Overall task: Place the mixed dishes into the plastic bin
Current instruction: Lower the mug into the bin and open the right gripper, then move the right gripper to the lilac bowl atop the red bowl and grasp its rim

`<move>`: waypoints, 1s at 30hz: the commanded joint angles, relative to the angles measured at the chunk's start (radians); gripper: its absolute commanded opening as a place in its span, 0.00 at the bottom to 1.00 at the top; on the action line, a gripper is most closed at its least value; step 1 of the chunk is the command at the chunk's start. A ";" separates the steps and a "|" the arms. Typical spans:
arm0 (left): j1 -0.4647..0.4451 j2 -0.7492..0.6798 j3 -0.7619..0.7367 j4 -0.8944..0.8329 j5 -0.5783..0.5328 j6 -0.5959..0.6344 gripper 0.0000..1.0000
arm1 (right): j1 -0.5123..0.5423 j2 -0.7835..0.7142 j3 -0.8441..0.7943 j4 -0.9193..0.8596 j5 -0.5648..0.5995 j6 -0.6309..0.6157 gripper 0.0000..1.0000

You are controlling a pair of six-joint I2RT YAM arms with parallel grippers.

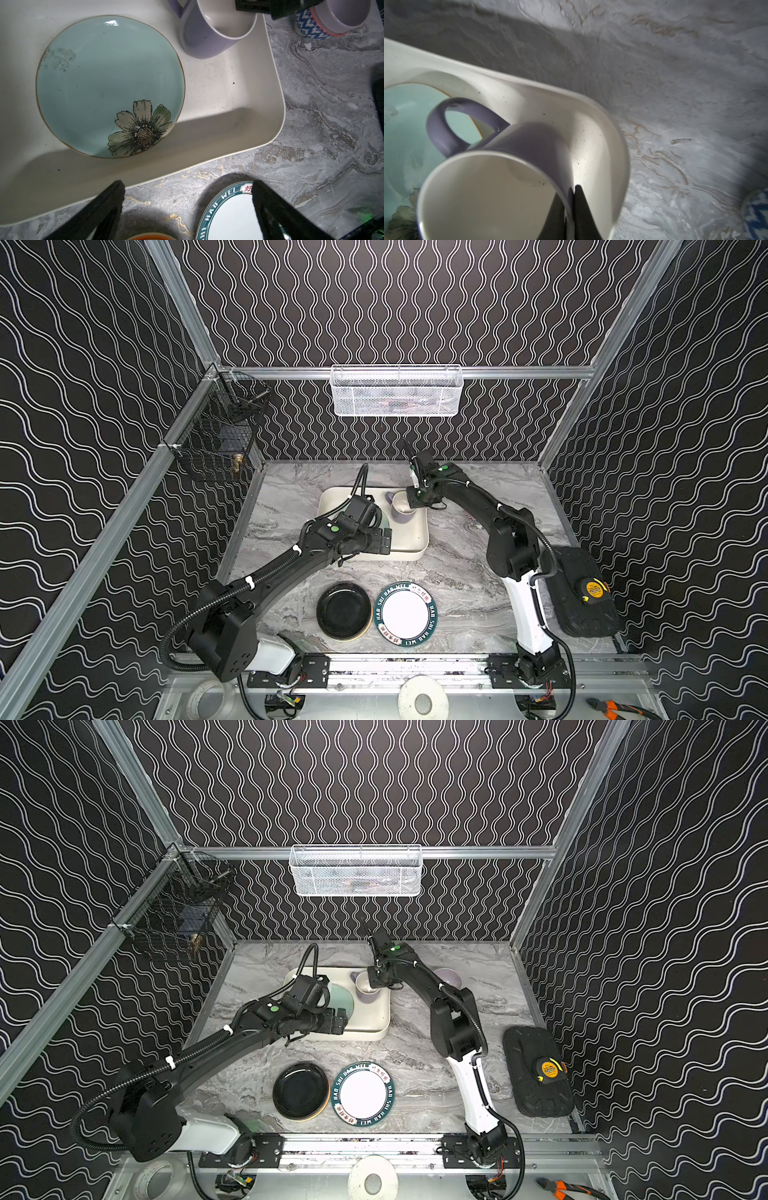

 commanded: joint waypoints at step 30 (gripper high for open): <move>0.011 0.029 -0.013 0.041 0.064 -0.008 0.99 | -0.086 -0.327 -0.189 0.169 0.085 0.019 0.43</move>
